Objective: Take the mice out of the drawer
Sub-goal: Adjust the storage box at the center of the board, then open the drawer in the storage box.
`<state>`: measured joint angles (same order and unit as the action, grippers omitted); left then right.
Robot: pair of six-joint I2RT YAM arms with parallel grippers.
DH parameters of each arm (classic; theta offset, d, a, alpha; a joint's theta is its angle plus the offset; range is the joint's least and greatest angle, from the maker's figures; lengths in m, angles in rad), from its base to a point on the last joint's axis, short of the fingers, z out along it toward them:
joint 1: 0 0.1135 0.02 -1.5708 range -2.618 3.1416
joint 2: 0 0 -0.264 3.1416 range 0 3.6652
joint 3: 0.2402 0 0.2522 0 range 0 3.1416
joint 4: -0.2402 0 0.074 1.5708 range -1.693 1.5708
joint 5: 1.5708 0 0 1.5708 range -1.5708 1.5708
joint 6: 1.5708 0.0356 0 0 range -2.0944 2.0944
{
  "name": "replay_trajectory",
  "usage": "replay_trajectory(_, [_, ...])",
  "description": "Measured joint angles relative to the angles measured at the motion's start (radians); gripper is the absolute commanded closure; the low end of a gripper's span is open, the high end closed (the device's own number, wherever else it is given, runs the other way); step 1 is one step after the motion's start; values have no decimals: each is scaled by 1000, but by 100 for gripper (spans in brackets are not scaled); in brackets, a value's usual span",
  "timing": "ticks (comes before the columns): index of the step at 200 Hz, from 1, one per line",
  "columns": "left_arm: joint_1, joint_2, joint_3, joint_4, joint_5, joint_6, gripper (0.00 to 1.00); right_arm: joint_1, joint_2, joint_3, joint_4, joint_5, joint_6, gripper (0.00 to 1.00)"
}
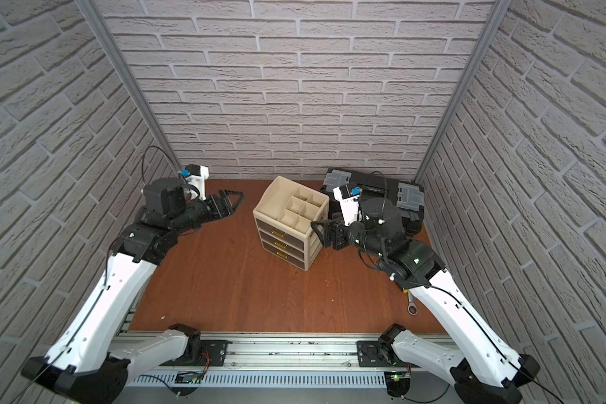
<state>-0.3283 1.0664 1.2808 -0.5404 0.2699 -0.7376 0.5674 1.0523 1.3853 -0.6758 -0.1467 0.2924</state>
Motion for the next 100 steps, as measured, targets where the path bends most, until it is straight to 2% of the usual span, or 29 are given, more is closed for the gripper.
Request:
replay_trajectory(20, [-43, -70, -153, 37, -25, -146, 29, 1, 47, 94, -53, -37, -53, 14])
replay_trajectory(39, [-114, -111, -278, 78, -82, -267, 34, 2, 49, 109, -74, -54, -74, 14])
replay_trajectory(71, [-238, -125, -410, 220, -171, -418, 38, 3, 29, 60, -65, -69, -66, 14])
replay_trajectory(100, [-298, -95, -478, 375, -223, -497, 42, 6, 1, -9, -46, -94, -44, 14])
